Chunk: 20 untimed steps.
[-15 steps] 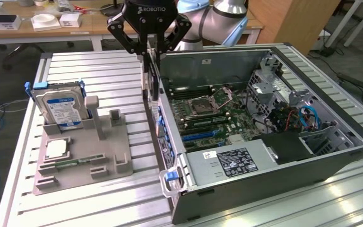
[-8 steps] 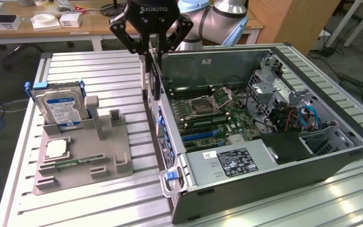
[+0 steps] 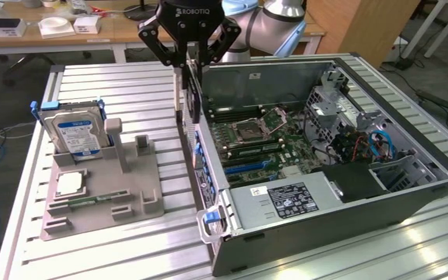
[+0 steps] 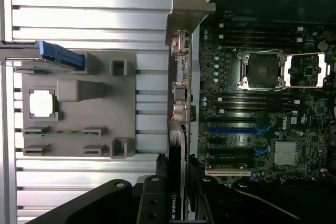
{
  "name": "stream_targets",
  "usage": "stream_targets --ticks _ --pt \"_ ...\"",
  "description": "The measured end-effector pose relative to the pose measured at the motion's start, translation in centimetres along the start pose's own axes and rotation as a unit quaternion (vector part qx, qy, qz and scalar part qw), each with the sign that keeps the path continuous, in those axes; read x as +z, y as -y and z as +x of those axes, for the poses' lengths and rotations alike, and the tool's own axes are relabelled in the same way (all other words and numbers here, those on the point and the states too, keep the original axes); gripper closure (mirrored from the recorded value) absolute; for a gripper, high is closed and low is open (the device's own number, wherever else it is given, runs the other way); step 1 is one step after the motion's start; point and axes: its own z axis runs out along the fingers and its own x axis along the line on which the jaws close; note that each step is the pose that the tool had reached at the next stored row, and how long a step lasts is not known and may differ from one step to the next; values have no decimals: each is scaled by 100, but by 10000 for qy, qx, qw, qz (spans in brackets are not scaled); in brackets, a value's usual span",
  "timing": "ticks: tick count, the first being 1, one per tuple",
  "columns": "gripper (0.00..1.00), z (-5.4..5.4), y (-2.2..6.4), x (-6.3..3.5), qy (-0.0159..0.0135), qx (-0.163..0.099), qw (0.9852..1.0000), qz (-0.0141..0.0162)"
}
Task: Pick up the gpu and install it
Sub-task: 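Pick up the gpu and move the gpu toward the slot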
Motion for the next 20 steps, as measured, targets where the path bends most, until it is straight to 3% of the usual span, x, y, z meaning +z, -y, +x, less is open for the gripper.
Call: stream_targets --ticks 20 --pt "74 -176 0 11 0 -4 10000 0"
